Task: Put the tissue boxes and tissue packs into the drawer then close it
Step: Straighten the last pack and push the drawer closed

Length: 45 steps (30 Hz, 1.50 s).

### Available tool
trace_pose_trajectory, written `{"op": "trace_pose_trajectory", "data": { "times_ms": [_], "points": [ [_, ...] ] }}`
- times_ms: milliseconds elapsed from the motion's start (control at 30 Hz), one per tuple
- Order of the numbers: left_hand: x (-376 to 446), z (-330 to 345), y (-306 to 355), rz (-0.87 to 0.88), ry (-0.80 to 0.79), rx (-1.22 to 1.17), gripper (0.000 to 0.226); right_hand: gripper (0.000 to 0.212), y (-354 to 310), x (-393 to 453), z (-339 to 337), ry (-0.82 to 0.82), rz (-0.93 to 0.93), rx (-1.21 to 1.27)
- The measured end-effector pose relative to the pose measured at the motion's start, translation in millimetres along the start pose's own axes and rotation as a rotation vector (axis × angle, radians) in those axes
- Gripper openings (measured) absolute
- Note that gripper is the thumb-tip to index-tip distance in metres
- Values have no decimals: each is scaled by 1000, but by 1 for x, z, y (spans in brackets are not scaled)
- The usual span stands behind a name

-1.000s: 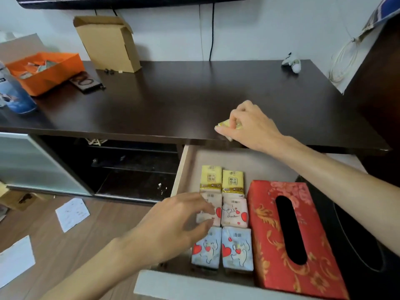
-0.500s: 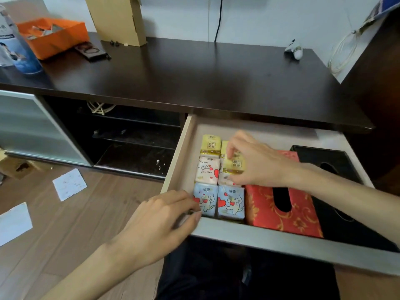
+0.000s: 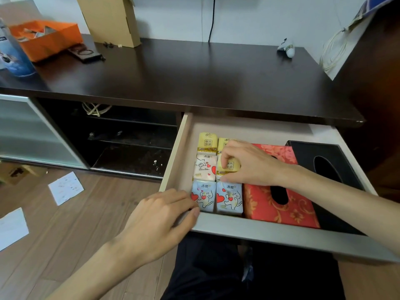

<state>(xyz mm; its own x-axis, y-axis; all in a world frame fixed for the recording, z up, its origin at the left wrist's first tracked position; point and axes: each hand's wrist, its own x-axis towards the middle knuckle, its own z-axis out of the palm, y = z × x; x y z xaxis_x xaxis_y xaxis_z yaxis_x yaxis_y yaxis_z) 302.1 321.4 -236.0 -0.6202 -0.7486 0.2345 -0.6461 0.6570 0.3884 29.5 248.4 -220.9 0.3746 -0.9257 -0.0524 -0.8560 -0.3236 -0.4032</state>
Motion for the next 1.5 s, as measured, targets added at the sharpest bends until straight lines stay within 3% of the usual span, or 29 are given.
{"op": "trace_pose_trajectory", "data": {
  "times_ms": [167,267,400,533,700,1000,1233,1367,1500],
  "points": [
    [-2,2,-3,96,-11,44,43,14,-15,-56,-27,-9,1,118],
    [-3,5,-4,138,5,90,50,30,-19,-121,-21,41,6,52],
    [-3,6,-3,147,28,103,51,70,-11,-198,20,193,105,-152],
    [-2,6,-1,135,32,103,51,80,12,-230,48,392,256,-394],
    [9,9,-9,207,6,163,53,75,36,-223,63,591,141,-473],
    [70,16,-38,256,45,233,51,70,76,-169,45,681,147,-499],
    [129,22,-62,215,98,281,53,69,117,-115,25,717,150,-474],
    [152,27,-74,174,142,288,55,60,134,-93,23,816,142,-441],
    [152,44,-73,25,291,274,53,49,129,-88,42,915,243,-360]
  ]
}}
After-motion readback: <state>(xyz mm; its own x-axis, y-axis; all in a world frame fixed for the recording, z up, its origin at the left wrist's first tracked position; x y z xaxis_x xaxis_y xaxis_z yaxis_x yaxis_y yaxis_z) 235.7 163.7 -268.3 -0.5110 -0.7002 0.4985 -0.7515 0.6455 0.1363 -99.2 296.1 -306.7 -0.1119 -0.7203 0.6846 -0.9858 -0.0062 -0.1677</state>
